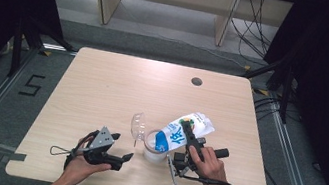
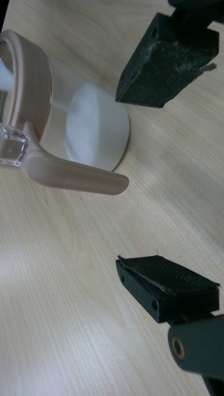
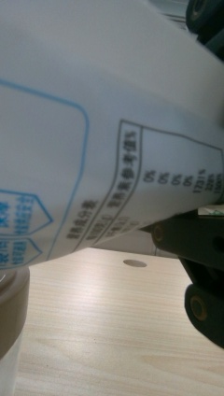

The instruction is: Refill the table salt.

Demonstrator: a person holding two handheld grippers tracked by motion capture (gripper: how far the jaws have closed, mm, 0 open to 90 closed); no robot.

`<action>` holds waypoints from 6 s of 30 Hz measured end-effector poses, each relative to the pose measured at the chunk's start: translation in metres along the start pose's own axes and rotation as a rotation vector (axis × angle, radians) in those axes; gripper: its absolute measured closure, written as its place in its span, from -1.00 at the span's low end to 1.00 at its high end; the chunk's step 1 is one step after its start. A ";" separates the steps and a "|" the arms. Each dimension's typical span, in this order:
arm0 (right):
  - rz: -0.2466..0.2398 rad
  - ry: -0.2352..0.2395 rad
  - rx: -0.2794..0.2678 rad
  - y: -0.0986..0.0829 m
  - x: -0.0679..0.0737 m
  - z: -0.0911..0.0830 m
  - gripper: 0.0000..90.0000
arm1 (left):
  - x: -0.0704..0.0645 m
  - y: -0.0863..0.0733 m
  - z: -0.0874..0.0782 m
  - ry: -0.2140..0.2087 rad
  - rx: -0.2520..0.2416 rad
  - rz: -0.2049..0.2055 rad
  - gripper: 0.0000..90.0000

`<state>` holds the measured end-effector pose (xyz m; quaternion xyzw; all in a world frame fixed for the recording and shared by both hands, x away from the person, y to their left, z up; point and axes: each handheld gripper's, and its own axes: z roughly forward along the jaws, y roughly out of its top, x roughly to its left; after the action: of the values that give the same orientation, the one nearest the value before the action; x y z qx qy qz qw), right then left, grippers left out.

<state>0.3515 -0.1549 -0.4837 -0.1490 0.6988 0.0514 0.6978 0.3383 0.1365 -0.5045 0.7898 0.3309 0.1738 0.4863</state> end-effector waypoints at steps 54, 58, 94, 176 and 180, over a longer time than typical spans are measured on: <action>0.012 -0.007 -0.002 0.001 -0.002 0.003 0.63 | 0.000 0.000 0.000 0.001 0.002 0.005 -0.64; 0.046 -0.003 0.011 0.000 0.000 0.002 0.63 | 0.001 0.000 0.000 0.000 0.002 0.007 -0.64; 0.044 0.002 0.017 0.000 0.000 0.001 0.67 | 0.000 0.000 0.000 0.000 0.001 0.001 -0.63; 0.445 0.217 -0.034 -0.021 -0.010 0.005 0.73 | 0.001 0.000 -0.001 0.001 0.000 0.008 -0.64; 0.462 0.202 -0.046 -0.027 -0.012 0.007 0.74 | 0.001 0.000 -0.001 0.001 -0.002 0.007 -0.63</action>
<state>0.3654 -0.1766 -0.4681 -0.0058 0.7791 0.2104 0.5905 0.3389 0.1379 -0.5040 0.7904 0.3285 0.1761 0.4862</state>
